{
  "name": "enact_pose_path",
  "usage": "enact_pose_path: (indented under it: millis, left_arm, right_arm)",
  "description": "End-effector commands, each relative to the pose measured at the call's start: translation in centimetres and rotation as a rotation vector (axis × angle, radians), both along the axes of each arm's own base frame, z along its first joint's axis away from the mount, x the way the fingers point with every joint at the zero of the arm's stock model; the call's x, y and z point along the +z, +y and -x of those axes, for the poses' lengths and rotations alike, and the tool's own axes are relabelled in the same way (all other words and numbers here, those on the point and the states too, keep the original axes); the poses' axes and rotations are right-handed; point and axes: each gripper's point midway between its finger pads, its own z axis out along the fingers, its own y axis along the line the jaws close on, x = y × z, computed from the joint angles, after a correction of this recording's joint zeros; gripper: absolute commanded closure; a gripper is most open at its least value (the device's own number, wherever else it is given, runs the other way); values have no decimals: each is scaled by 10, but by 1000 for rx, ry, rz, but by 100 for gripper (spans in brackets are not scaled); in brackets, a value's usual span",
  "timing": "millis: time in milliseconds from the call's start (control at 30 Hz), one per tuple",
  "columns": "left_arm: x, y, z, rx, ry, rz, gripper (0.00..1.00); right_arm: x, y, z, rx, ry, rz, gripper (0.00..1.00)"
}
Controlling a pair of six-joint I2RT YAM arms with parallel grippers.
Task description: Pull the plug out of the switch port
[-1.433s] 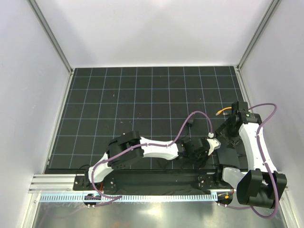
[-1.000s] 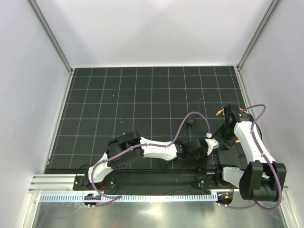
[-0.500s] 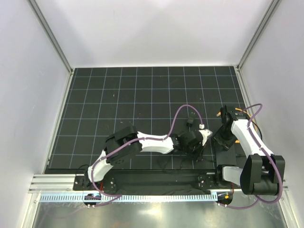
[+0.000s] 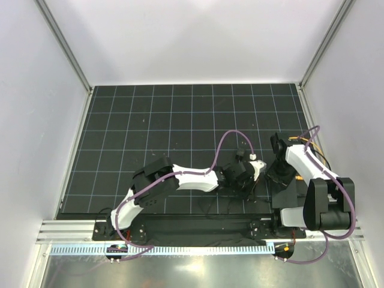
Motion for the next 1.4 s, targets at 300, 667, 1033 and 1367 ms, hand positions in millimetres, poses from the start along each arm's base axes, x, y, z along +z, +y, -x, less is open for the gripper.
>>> enact_pose_path:
  millis: [300, 667, 1033, 1367]
  left_arm:
    - [21, -3, -6, 18, 17, 80, 100]
    - [22, 7, -16, 87, 29, 81, 100]
    - [24, 13, -21, 120, 20, 77, 100]
    - [29, 18, -33, 186, 19, 93, 100]
  right_arm:
    - [-3, -5, -7, 61, 62, 145, 49]
    - [-6, -9, -5, 88, 96, 202, 59]
    - [-10, -6, -5, 117, 95, 242, 64]
    - [-21, 2, 2, 175, 173, 226, 69]
